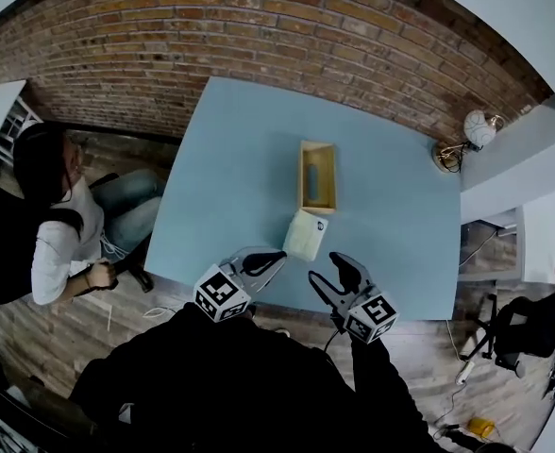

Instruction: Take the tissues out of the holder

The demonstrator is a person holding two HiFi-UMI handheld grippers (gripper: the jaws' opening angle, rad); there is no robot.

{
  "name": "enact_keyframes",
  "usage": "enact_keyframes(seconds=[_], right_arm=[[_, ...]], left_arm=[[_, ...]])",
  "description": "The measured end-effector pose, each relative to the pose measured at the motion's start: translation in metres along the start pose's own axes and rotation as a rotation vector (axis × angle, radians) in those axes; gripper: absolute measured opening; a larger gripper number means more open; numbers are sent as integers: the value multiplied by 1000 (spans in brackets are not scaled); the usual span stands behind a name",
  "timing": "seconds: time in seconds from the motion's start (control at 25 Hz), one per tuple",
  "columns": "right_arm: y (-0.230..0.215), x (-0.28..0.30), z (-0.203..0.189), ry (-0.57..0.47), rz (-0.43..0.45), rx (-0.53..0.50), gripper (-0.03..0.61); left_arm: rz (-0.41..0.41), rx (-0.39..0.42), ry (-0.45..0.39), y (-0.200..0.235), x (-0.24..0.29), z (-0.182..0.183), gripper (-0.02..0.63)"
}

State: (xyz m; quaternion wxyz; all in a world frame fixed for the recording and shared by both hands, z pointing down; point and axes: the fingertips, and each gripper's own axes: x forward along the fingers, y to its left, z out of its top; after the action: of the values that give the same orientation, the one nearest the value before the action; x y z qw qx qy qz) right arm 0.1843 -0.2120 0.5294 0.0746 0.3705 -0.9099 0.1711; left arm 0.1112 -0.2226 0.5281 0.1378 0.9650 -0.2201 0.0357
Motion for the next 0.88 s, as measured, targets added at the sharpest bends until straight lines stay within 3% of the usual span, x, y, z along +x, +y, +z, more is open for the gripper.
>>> enact_keyframes(seconds=[0.24,0.32,0.52,0.72,0.88], right_arm=[[45,-39,18,-107,45,-32,54],[59,-50,21,-131,48,-38,5],[90,-73,13,-114,50,-82,5],[103,-99,15,-128,36,-36,5],[115,-120,19,-159,31,-94,5]], left_arm=[[-4,26,-52,-63,-19,26,-6],[1,47,-60,-81,-26,30,-6],[11,50,-82,-123,-43,33,-6],[9,68,-84,-158,-51,34,-6],[11,82,-85,-180,-55,33,-6]])
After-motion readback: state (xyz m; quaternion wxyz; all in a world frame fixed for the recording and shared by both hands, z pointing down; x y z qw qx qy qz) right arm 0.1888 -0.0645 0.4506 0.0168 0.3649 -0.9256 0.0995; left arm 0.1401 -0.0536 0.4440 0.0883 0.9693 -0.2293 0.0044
